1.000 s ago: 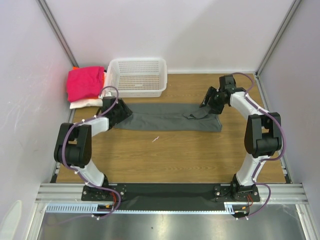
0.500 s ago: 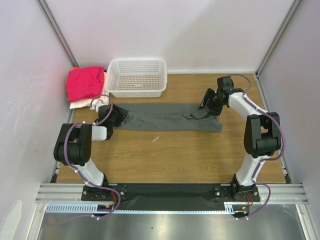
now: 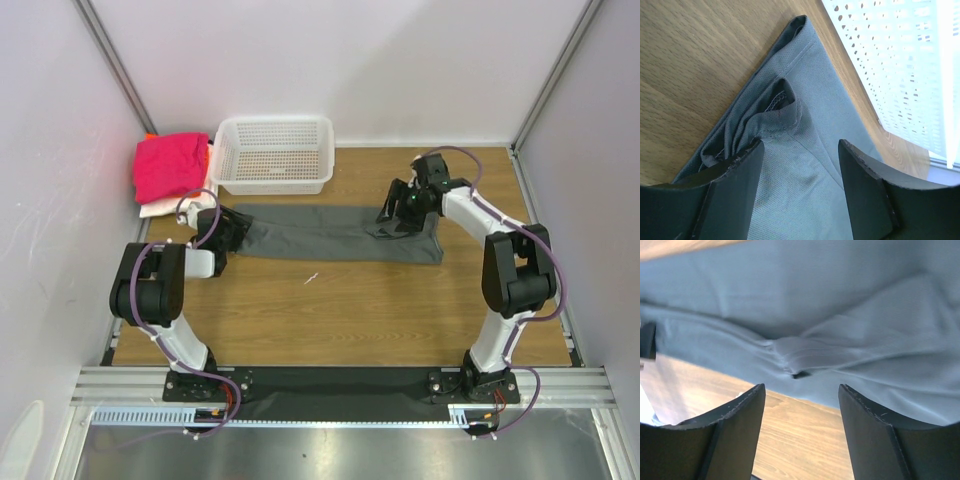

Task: Fold and stack the t-shirts
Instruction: Fold the tshirt

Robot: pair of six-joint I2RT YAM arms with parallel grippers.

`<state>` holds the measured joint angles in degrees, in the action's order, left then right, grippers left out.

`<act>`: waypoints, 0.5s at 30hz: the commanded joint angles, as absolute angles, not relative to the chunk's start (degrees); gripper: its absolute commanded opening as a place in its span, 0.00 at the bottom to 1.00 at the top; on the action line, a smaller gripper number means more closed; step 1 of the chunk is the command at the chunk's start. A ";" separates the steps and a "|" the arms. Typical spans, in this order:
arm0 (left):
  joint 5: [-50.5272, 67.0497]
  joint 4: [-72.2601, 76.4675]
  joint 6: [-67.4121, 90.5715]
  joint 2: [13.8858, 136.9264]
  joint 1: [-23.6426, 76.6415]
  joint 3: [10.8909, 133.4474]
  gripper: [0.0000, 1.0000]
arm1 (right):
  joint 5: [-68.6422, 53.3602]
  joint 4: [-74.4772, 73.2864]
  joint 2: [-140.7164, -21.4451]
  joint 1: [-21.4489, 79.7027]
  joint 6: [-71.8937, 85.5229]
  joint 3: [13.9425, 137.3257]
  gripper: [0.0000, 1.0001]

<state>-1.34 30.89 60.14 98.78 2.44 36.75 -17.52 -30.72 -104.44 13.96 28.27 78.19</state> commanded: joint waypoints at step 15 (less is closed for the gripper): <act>-1.58 29.00 61.00 100.46 1.23 37.71 0.68 | -18.90 -9.58 -108.10 17.23 26.81 73.47 0.77</act>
<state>-1.06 31.00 61.04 99.02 2.15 36.88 -21.17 -14.94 -108.14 16.88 26.37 69.97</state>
